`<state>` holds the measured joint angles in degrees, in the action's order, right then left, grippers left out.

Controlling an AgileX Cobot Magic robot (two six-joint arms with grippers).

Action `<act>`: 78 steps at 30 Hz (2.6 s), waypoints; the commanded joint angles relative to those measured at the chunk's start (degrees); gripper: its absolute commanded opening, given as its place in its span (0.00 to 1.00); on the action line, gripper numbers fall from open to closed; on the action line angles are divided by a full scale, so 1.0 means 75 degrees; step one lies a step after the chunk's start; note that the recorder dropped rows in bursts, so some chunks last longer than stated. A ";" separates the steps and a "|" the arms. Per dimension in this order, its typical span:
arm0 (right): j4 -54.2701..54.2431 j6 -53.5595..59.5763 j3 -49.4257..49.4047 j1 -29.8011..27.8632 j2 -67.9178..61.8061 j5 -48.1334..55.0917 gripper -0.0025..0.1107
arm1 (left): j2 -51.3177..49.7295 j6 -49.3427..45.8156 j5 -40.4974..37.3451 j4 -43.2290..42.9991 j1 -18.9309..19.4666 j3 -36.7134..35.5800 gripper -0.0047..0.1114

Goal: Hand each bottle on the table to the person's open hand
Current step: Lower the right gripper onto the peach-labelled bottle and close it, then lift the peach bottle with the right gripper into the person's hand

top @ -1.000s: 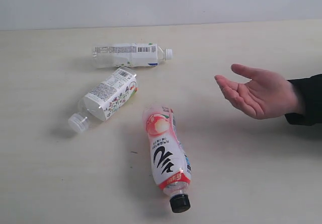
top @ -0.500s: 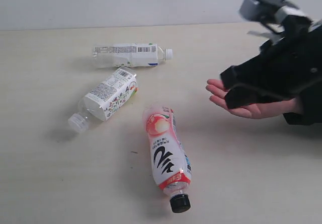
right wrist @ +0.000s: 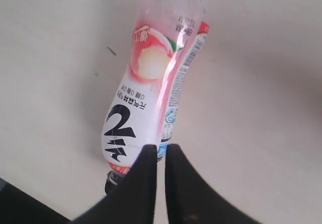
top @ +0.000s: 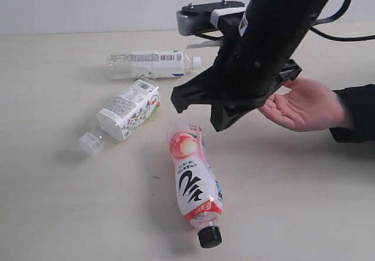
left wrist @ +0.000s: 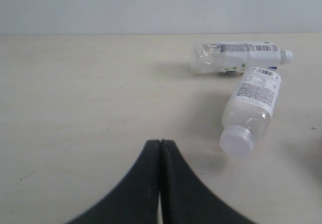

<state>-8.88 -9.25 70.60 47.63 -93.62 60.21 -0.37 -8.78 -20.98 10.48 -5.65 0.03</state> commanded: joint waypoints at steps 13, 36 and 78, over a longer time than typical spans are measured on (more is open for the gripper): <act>-0.0084 0.0247 0.0066 0.0048 -0.1314 -0.0587 0.76 | 0.0050 0.0025 0.0042 0.0082 -0.0037 -0.0004 0.04; -0.0047 -0.0388 0.0066 0.0471 -0.1778 -0.1639 0.76 | 0.0050 0.0025 0.0042 0.0082 -0.0037 -0.0004 0.04; 0.1456 -0.1004 0.1566 0.0701 -0.1333 0.0715 0.02 | 0.0050 0.0025 0.0042 0.0082 -0.0037 -0.0004 0.04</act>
<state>0.00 -17.95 80.95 52.86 -107.68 63.16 -0.37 -8.78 -20.98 10.48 -5.65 0.03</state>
